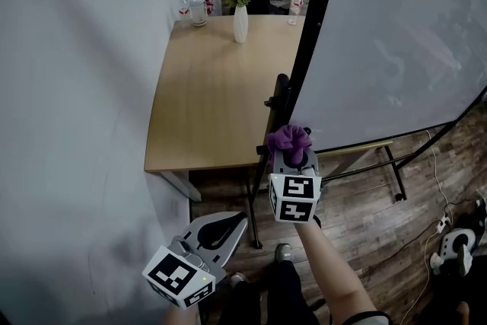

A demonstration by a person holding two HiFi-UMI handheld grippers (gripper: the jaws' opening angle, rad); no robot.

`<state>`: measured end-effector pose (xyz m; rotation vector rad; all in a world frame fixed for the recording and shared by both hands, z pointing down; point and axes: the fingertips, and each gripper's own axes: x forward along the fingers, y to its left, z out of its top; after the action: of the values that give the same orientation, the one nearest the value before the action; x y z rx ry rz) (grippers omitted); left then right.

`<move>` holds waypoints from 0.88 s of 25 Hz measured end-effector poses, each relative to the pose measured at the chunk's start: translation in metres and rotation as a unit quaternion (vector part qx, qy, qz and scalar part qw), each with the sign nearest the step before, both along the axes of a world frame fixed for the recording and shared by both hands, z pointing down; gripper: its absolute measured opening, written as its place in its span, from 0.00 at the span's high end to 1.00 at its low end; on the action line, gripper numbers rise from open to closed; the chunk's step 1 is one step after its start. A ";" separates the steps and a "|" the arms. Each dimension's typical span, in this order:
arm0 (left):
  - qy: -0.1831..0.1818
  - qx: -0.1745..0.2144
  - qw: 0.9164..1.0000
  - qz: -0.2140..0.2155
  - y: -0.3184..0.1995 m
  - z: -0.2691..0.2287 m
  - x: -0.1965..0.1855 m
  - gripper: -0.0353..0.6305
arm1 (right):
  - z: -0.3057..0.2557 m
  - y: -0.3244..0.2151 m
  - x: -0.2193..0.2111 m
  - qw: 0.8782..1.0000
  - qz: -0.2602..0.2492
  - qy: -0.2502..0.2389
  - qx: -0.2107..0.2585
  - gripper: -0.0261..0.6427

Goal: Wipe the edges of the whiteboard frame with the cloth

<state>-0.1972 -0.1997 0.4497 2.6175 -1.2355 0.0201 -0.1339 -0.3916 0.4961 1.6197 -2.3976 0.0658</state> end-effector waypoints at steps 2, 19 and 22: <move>0.001 -0.001 1.000 0.000 -0.001 0.000 0.000 0.92 | 0.002 0.000 0.000 1.000 0.000 0.001 -0.001 0.87; -0.005 -0.007 1.000 -0.015 -0.006 0.008 -0.017 0.92 | 0.097 -0.003 0.002 0.995 0.005 0.001 -0.104 0.87; -0.006 -0.012 1.000 -0.016 -0.007 0.012 -0.018 0.92 | 0.106 -0.003 0.002 0.994 0.004 0.007 -0.110 0.87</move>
<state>-0.2156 -0.2064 0.4620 2.5809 -1.2723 0.0445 -0.1316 -0.3943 0.6021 1.5237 -2.2813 0.3061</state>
